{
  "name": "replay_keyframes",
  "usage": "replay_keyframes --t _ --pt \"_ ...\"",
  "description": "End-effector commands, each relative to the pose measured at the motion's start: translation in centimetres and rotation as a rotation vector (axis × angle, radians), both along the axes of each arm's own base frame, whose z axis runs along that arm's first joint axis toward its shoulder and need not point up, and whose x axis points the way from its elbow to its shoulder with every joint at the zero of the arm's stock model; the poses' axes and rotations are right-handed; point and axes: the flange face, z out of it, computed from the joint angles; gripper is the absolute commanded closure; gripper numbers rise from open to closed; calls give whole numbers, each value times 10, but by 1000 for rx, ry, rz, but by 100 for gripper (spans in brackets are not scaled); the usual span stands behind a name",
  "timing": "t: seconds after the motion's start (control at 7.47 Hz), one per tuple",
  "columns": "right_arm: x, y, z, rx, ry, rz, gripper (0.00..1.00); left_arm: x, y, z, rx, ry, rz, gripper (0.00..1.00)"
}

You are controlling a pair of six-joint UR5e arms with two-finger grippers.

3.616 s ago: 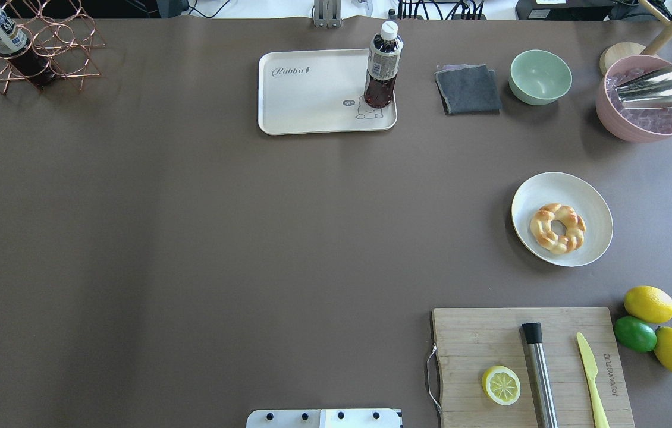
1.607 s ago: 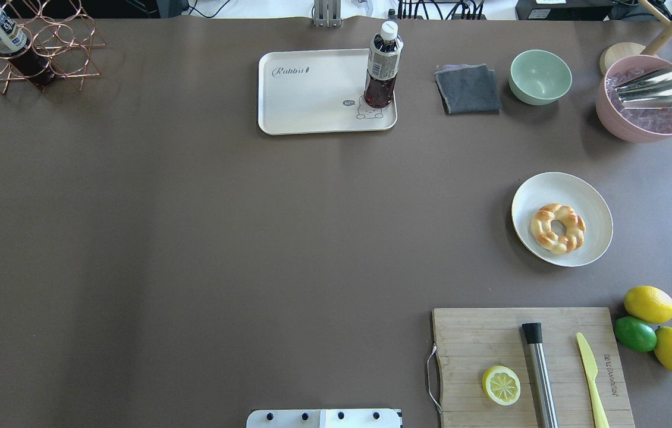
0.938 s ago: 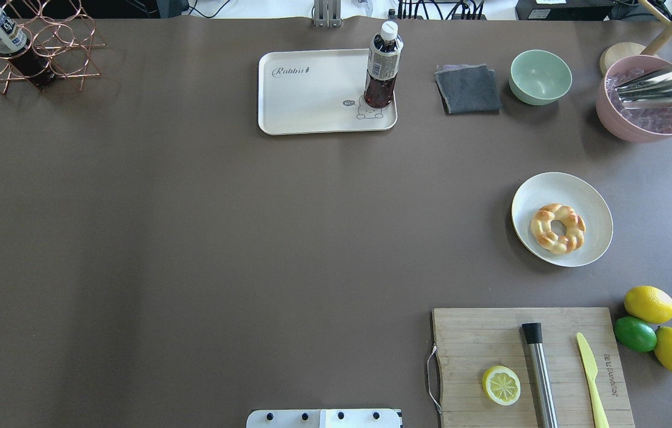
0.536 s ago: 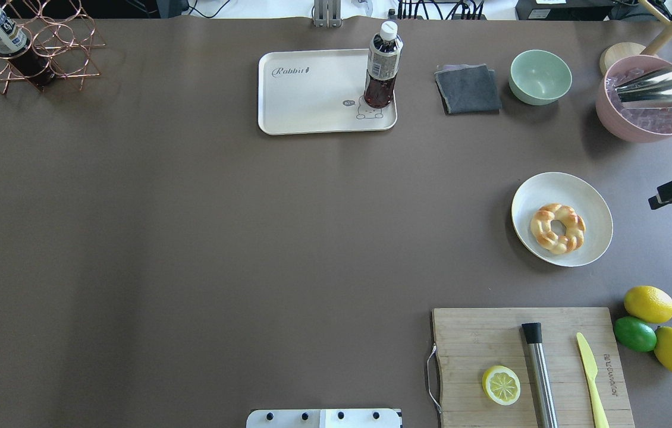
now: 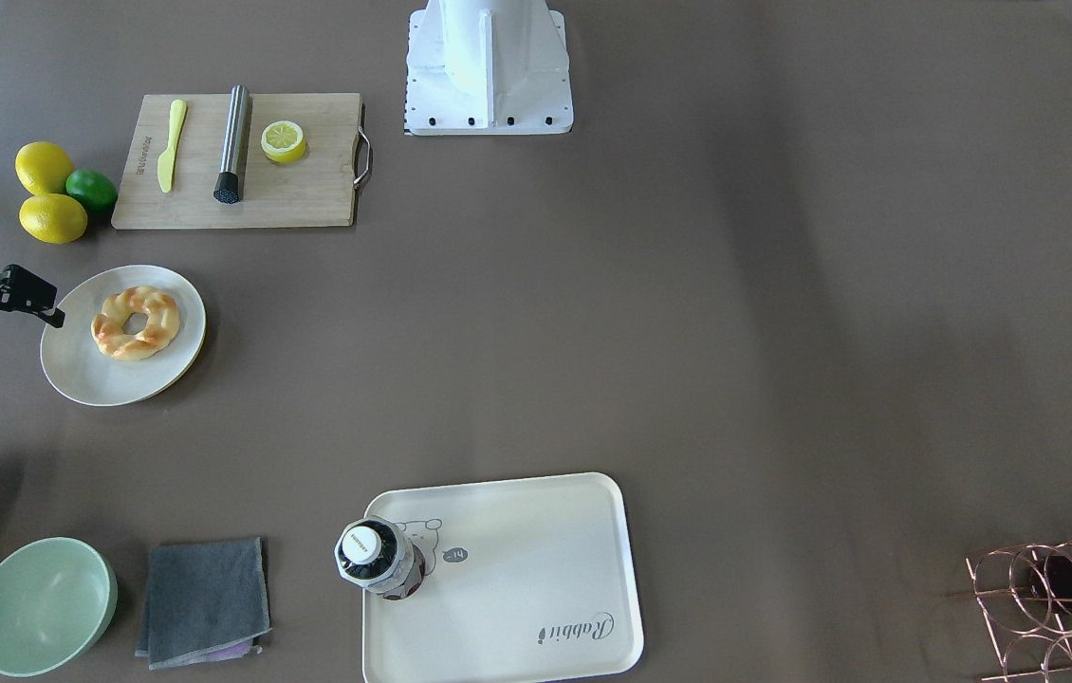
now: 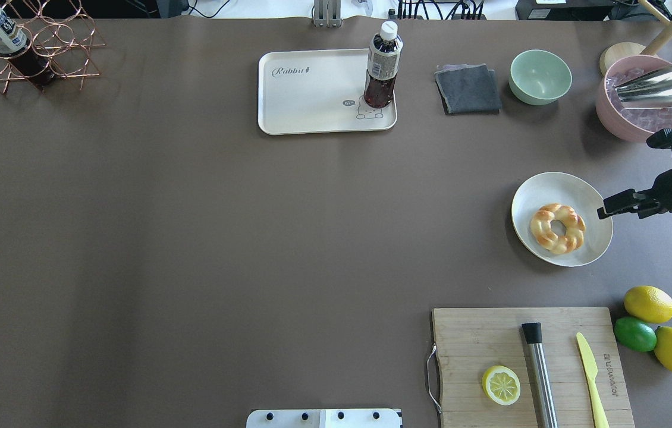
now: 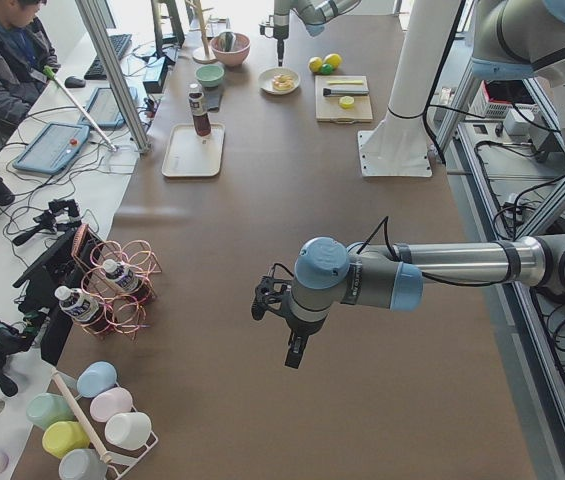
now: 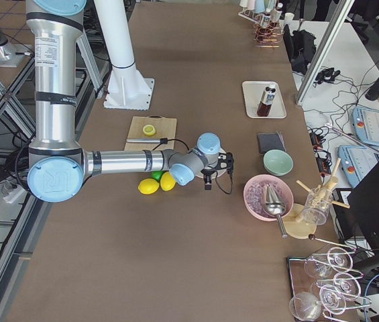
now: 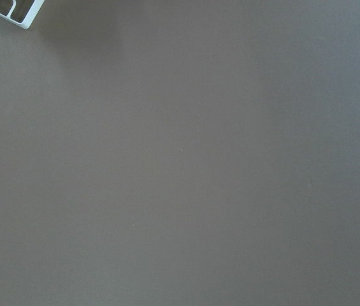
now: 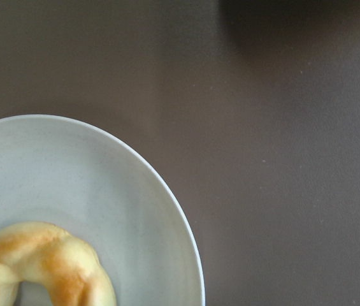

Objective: Place donut on tray

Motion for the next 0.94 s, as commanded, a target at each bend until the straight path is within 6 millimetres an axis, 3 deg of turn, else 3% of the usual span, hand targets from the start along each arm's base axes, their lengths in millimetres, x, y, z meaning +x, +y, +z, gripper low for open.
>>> replay_keyframes --t 0.0,0.13,0.27,0.54,0.67,0.8 --pt "-15 0 3 -2 -5 -8 0 -1 0 0 1 1 -3 3" --pt "-18 1 4 0 1 -11 1 -1 1 1 -2 1 -3 3" --pt "-24 2 4 7 11 -12 16 -1 1 2 -3 1 -1 3" --pt "-28 2 4 -22 17 17 52 -1 2 5 -5 4 0 3" --pt "-32 1 -1 -35 10 29 87 -1 2 5 -5 5 0 3" --pt "-32 1 -1 -34 10 28 100 -1 1 5 -5 5 0 3"
